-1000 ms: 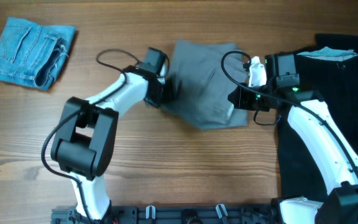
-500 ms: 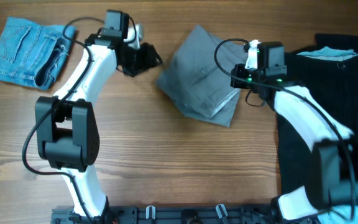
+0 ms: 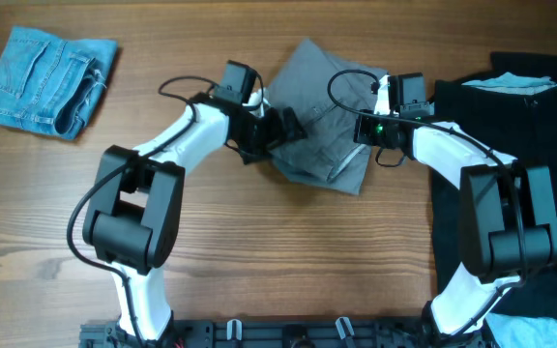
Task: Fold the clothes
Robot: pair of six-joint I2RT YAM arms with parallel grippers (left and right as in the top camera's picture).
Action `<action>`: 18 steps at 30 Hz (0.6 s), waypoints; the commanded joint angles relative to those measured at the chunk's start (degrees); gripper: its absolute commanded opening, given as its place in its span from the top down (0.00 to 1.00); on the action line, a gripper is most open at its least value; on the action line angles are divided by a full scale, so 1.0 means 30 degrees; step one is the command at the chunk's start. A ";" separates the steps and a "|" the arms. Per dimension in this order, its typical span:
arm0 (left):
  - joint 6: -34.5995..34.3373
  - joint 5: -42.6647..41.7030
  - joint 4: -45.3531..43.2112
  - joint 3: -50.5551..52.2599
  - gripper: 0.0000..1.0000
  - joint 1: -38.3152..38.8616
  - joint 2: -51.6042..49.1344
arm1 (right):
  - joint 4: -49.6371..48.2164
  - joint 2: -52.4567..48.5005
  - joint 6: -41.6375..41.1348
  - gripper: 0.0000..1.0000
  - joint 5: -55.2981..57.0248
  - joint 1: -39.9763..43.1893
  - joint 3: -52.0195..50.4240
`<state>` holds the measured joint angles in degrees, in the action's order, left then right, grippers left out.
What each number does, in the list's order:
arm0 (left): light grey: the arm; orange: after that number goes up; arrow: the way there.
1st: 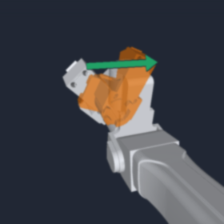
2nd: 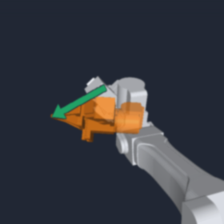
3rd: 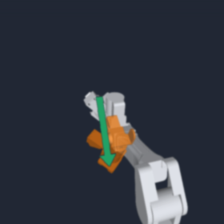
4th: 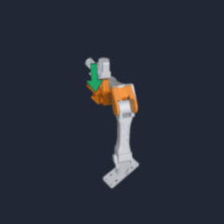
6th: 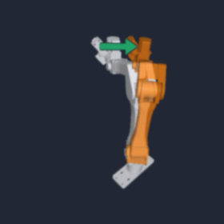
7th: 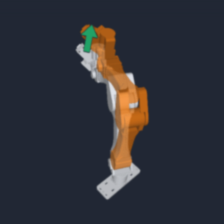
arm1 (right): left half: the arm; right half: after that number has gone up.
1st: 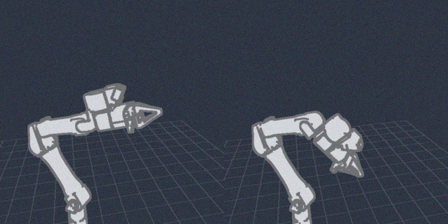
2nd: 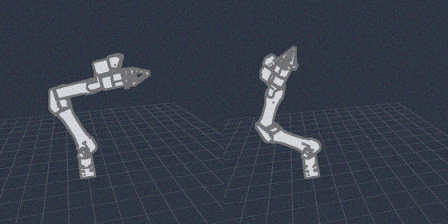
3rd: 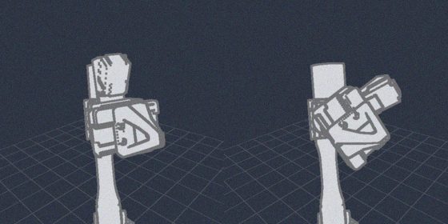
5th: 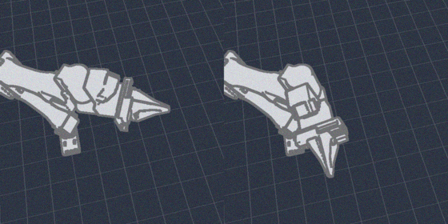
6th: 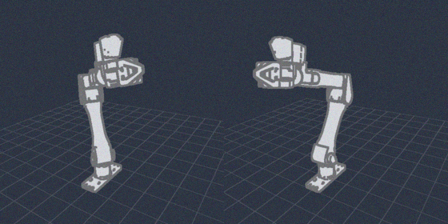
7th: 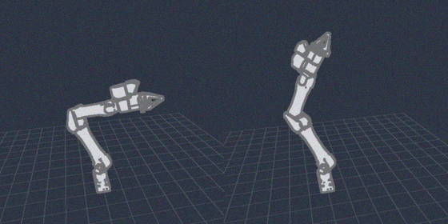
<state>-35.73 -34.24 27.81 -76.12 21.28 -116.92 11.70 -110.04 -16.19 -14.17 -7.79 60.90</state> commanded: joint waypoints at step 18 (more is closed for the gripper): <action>-0.4204 0.4371 -0.8670 0.1741 0.82 0.0648 -0.2266 | 0.1872 -0.1450 0.0248 0.96 -0.3228 -0.0197 -0.0583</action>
<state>-55.81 -23.77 0.43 -71.77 25.02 -121.95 13.78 -110.69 -16.21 -20.91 -7.22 61.39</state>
